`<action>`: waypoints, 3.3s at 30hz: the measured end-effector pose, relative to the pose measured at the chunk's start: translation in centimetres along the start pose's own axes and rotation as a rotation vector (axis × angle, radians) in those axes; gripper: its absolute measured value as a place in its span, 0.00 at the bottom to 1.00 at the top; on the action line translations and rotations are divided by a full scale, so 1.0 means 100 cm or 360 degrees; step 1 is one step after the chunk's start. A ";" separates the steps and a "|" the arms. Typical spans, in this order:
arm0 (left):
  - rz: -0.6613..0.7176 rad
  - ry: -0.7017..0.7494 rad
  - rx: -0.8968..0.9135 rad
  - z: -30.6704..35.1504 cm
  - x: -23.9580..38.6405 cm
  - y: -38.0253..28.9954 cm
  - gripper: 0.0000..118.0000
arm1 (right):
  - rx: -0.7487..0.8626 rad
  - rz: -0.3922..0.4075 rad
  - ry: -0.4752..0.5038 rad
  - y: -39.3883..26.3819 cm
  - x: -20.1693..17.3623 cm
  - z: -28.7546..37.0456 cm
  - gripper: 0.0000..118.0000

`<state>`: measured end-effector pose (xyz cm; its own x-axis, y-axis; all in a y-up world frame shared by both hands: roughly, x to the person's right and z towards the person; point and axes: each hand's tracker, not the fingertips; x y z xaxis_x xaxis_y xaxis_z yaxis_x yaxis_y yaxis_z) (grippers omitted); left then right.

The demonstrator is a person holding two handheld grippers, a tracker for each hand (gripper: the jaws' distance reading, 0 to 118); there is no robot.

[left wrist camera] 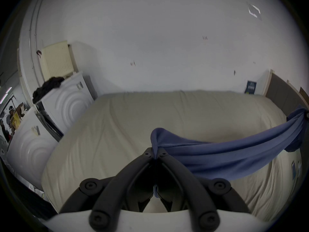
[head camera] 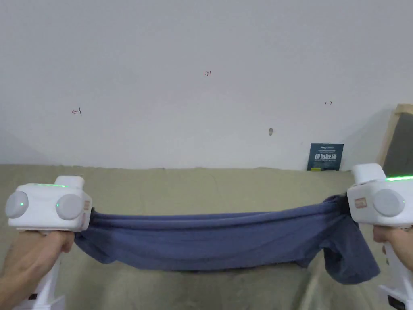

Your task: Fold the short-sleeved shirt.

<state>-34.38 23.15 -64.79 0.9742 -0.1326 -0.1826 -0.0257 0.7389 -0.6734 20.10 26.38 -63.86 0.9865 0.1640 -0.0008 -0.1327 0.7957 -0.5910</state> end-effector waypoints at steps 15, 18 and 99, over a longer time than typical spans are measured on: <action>0.0007 -0.0120 -0.0256 0.061 -0.046 -0.203 0.00 | -0.0298 -0.0110 0.0177 -0.240 -0.003 0.106 0.06; 0.0034 -0.0140 -0.0293 0.075 -0.054 -0.230 0.00 | -0.0338 -0.0168 0.0196 -0.268 -0.004 0.120 0.06; 0.0149 -0.0319 -0.0450 0.056 -0.085 -0.259 0.00 | -0.0102 -0.0103 0.0161 -0.222 -0.064 0.126 0.00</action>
<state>-40.72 8.82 -41.84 0.9886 0.0803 -0.1275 -0.1507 0.5261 -0.8369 15.53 15.04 -40.56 0.9979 0.0512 -0.0403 -0.0651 0.7633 -0.6428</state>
